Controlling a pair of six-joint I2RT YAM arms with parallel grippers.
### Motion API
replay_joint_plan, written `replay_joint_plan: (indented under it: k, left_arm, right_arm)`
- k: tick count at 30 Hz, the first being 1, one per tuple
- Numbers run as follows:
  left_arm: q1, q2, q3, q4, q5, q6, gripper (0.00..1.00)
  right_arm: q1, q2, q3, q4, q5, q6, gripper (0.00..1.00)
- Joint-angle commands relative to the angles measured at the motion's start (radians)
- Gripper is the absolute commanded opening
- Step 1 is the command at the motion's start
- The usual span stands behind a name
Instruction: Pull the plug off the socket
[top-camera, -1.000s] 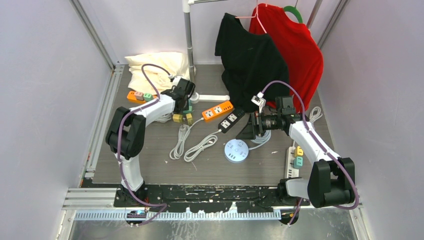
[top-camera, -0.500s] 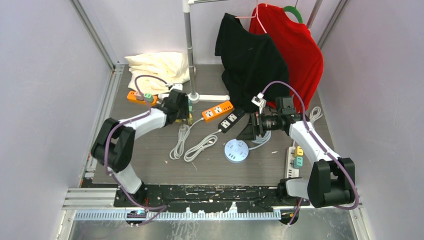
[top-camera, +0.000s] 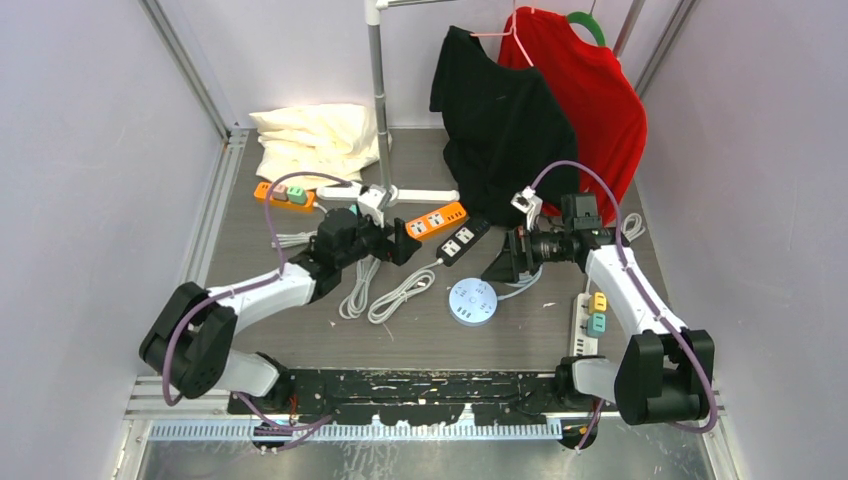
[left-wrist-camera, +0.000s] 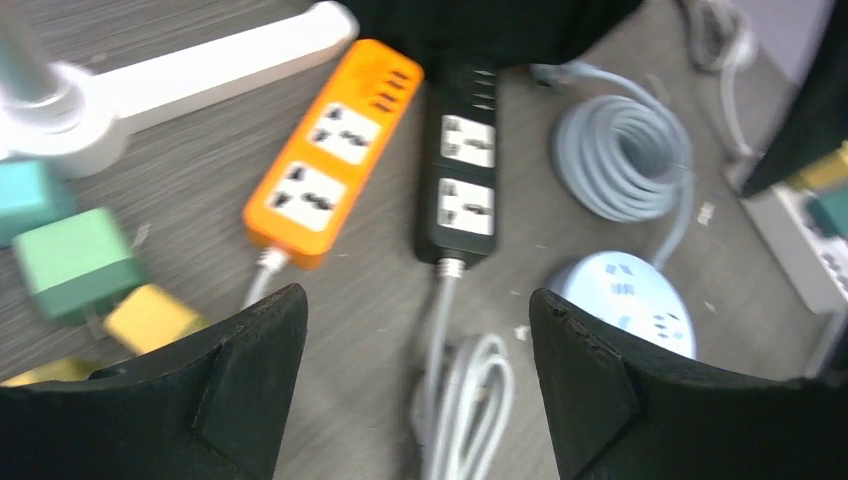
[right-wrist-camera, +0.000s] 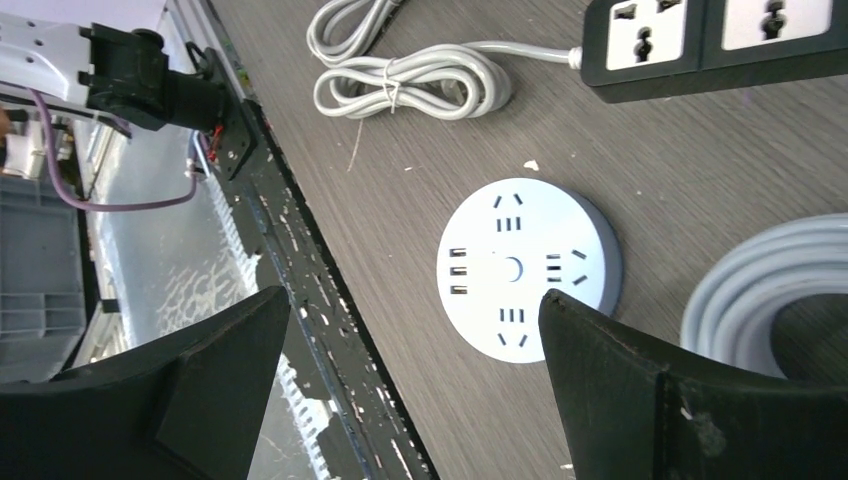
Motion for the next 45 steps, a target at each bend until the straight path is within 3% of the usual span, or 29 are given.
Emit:
replay_joint_plan:
  k: [1,8,12,14,16,19,23,25,28,31,35,45]
  left_arm:
    - [-0.073,-0.087,-0.037,0.116,0.117,0.017,0.81]
    - [-0.194,-0.229,-0.084,0.111,0.104,0.019,0.83]
    - [-0.201,-0.262,-0.115,0.166,0.169,0.014,0.86]
    - [-0.203,-0.244,-0.149,0.229,0.176,0.017,0.87]
    - [-0.202,-0.199,-0.183,0.318,0.155,0.013,0.94]
    - [-0.202,-0.130,-0.193,0.382,0.196,0.009,0.96]
    - [-0.202,-0.052,-0.178,0.403,0.268,0.015,0.96]
    - [-0.201,-0.033,-0.181,0.402,0.260,0.024,0.96]
    - [-0.201,-0.035,-0.185,0.398,0.243,0.027,0.96]
    - [-0.202,-0.036,-0.189,0.398,0.220,0.028,0.96]
    - [-0.202,-0.031,-0.187,0.398,0.219,0.028,0.96]
    - [-0.202,-0.019,-0.181,0.397,0.220,0.027,0.96]
  right_arm:
    - [-0.028,-0.044,0.057,-0.056,0.040,-0.093,1.00]
    - [-0.111,-0.086,0.064,-0.073,0.041,-0.137,1.00]
    - [-0.182,-0.117,0.060,-0.077,0.027,-0.199,1.00]
    - [-0.218,-0.137,0.055,-0.067,0.033,-0.236,1.00]
    - [-0.246,-0.160,0.020,0.036,0.087,-0.152,1.00]
    - [-0.259,-0.194,-0.046,0.191,0.213,-0.043,1.00]
    - [-0.260,-0.174,-0.065,0.198,0.337,-0.113,0.99]
    - [-0.256,-0.147,-0.073,0.211,0.419,-0.123,0.93]
    - [-0.223,-0.097,-0.081,0.252,0.522,-0.120,0.72]
    - [-0.169,-0.037,-0.085,0.288,0.634,-0.126,0.59]
    - [-0.134,0.050,-0.058,0.289,0.694,-0.127,0.56]
    - [-0.065,0.196,-0.022,0.249,0.812,-0.156,0.59]
